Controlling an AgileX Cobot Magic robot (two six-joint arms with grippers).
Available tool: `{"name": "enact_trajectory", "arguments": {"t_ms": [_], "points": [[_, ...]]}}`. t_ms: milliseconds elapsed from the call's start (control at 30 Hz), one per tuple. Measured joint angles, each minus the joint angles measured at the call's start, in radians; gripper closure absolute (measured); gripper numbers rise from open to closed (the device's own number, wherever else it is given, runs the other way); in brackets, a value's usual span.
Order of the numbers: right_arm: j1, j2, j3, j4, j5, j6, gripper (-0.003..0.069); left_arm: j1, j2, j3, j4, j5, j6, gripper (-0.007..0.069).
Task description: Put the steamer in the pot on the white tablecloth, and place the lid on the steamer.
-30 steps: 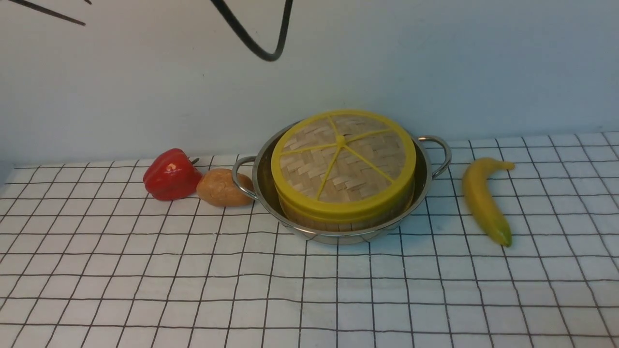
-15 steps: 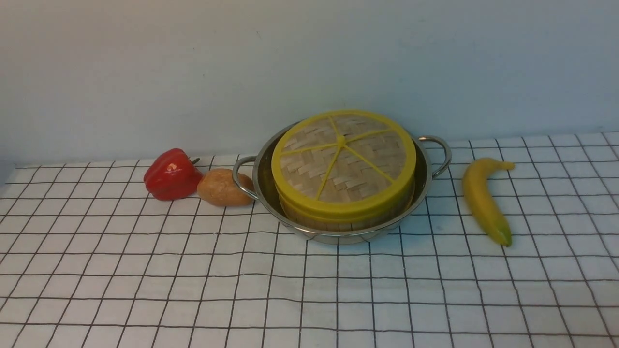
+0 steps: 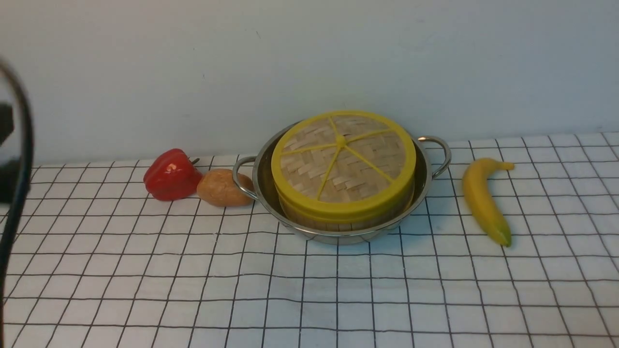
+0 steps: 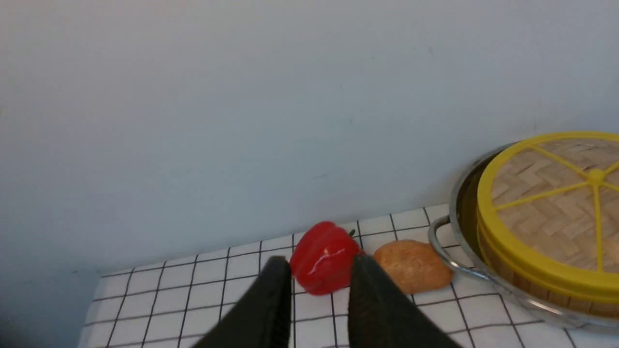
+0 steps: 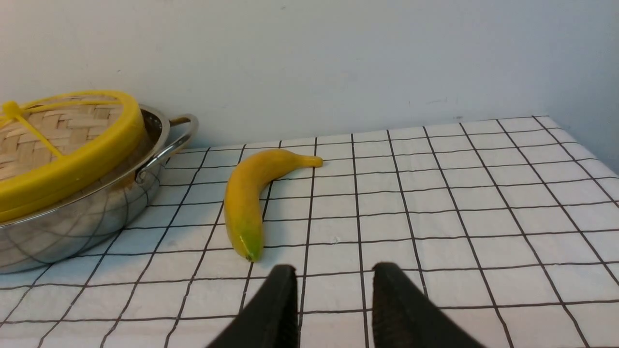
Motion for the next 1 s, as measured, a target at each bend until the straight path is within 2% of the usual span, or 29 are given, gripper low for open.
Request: {"name": "enact_trajectory", "arguments": {"t_ms": [200,433,667,867,1000], "points": [[0.0,0.0,0.0,0.0,0.0,0.0,0.0419,0.031,-0.353,0.32,-0.003,-0.039,-0.043,0.0445],[0.0,0.0,0.0,0.0,0.0,0.0,0.0419,0.031,-0.551,0.549,-0.001,-0.044,-0.076,0.0424],[0.0,0.0,0.0,0.0,0.0,0.0,0.0419,0.031,-0.647,0.659,0.007,-0.055,-0.084,0.0412],[0.0,0.0,0.0,0.0,0.001,0.0,0.0419,0.033,-0.65,0.705,0.007,-0.076,-0.2,0.0402],[0.0,0.0,0.0,0.0,0.0,0.0,0.0419,0.036,-0.652,0.708,0.007,-0.074,-0.233,0.0396]]}}
